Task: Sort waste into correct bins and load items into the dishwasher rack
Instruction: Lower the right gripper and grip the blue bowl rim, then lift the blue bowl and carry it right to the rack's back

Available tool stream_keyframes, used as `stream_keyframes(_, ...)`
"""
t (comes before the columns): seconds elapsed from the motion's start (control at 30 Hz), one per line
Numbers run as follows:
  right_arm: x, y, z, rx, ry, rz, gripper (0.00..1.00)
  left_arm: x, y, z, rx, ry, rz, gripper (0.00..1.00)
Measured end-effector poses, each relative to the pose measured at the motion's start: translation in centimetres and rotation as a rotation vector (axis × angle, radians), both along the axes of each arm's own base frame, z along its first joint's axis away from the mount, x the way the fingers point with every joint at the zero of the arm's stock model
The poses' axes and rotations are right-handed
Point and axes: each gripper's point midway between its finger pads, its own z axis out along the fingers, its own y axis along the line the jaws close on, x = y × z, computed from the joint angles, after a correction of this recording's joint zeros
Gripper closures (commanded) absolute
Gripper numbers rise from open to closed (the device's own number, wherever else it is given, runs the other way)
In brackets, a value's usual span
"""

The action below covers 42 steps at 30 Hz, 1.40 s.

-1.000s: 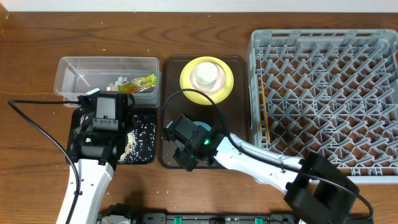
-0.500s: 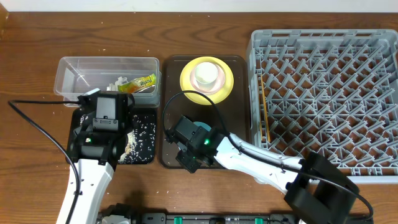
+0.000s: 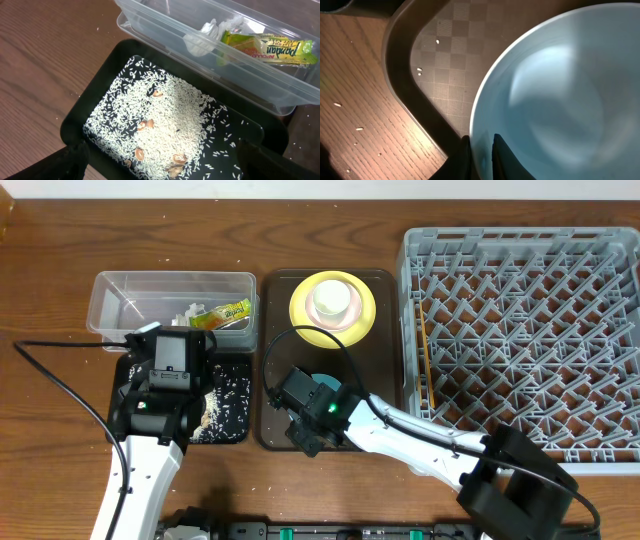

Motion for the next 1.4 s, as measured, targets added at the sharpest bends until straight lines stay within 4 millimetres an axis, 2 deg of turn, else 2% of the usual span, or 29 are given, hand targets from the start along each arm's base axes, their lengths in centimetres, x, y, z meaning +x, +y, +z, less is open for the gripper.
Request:
stream_keyframes(0.17, 0.0, -0.1, 0.0, -0.006, 0.000, -0.002, 0.81, 0.0, 0.0, 0.0, 0.000, 0.000, 0.000, 0.04)
stream_keyframes(0.27, -0.1, -0.2, -0.1, -0.011, 0.001, 0.002, 0.98, 0.0, 0.0, 0.0, 0.000, 0.000, 0.000, 0.04)
stream_keyframes(0.3, -0.1, -0.3, -0.1, -0.012, 0.001, 0.003, 0.99, 0.0, 0.0, 0.0, 0.000, 0.000, 0.000, 0.04)
stream_keyframes(0.63, 0.2, -0.4, 0.1, -0.019, -0.007, -0.006, 0.99, 0.0, 0.0, 0.0, 0.003, 0.000, 0.002, 0.04)
stream_keyframes(0.73, 0.4, -0.8, 0.8, -0.022, -0.004, -0.016, 0.99, 0.0, 0.0, 0.0, 0.003, 0.000, 0.002, 0.04)
stream_keyframes(0.87, 2.2, -1.4, 3.8, 0.016, -0.034, -0.043, 0.99, 0.0, 0.0, 0.0, 0.003, 0.000, 0.002, 0.04)
stream_keyframes(0.97, 4.4, -1.6, 7.7, 0.091, -0.081, -0.071, 0.99, 0.0, 0.0, 0.0, 0.003, 0.000, 0.002, 0.04)
stream_keyframes(1.1, 7.9, -2.9, 14.1, 0.235, -0.161, -0.116, 0.99, 0.0, 0.1, 0.0, 0.003, 0.000, 0.002, 0.04)
stream_keyframes(1.2, 10.5, -5.2, 19.0, 0.364, -0.218, -0.156, 0.99, 0.0, 0.1, 0.0, 0.003, 0.000, 0.002, 0.04)
stream_keyframes(1.23, 11.2, -6.0, 20.1, 0.396, -0.235, -0.168, 0.99, 0.0, 0.1, 0.0, 0.003, 0.000, 0.002, 0.04)
stream_keyframes(1.33, 13.6, -9.6, 22.9, 0.494, -0.269, -0.225, 0.99, 0.0, 0.1, 0.0, 0.003, 0.000, 0.002, 0.04)
stream_keyframes(1.4, 15.1, -12.1, 23.9, 0.552, -0.269, -0.255, 0.99, 0.0, 0.1, 0.0, 0.003, 0.000, 0.002, 0.04)
